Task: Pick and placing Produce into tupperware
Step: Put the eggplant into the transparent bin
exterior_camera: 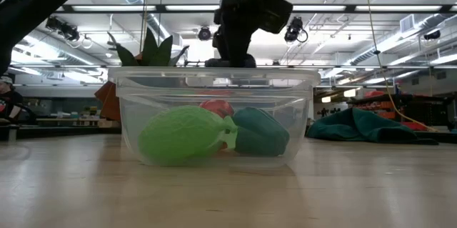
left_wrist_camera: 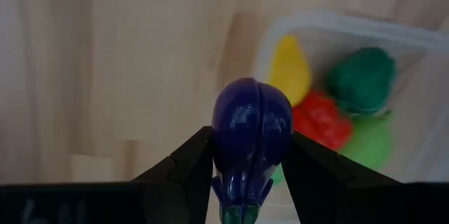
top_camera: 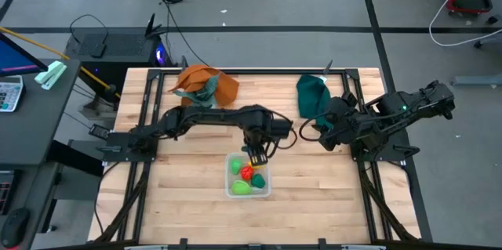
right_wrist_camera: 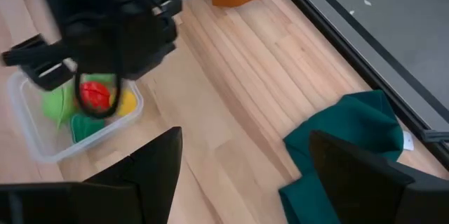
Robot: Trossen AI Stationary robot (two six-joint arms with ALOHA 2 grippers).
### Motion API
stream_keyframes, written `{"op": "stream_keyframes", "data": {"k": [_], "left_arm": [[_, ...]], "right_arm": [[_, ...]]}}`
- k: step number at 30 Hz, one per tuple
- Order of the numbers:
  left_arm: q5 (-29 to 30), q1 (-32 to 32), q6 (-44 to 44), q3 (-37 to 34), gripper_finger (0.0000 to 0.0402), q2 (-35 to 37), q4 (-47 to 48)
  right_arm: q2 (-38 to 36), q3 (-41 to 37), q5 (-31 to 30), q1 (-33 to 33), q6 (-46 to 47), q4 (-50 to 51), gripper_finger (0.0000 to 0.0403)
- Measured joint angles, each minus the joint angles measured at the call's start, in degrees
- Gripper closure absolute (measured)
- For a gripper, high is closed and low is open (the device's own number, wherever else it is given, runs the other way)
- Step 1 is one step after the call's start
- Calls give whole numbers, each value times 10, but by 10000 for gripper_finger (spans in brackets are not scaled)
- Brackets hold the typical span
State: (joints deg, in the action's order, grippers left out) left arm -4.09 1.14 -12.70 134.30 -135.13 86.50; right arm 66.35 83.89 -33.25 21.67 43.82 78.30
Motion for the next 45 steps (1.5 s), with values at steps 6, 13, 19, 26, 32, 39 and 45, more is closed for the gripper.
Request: {"op": "stream_keyframes", "data": {"k": [6,13,19,26,32,39,45], "left_arm": [[1,35,-71,0,236,0,-28],[1,71,-121,0,242,0,-45],[2,89,-137,0,235,0,-67],[1,94,-137,-16,236,-1,-88],[-2,94,-136,-55,232,-3,-95],[-3,94,-136,-83,238,-4,-98],[-2,94,-136,-83,214,-3,-119]], "right_arm": [[0,0,0,0,-9,2,134],[0,0,2,0,-20,2,134],[0,0,5,0,-28,3,134],[0,0,7,9,-23,3,134],[0,0,7,30,0,3,134],[0,-1,3,46,23,3,134],[0,-1,1,48,30,3,134]]}}
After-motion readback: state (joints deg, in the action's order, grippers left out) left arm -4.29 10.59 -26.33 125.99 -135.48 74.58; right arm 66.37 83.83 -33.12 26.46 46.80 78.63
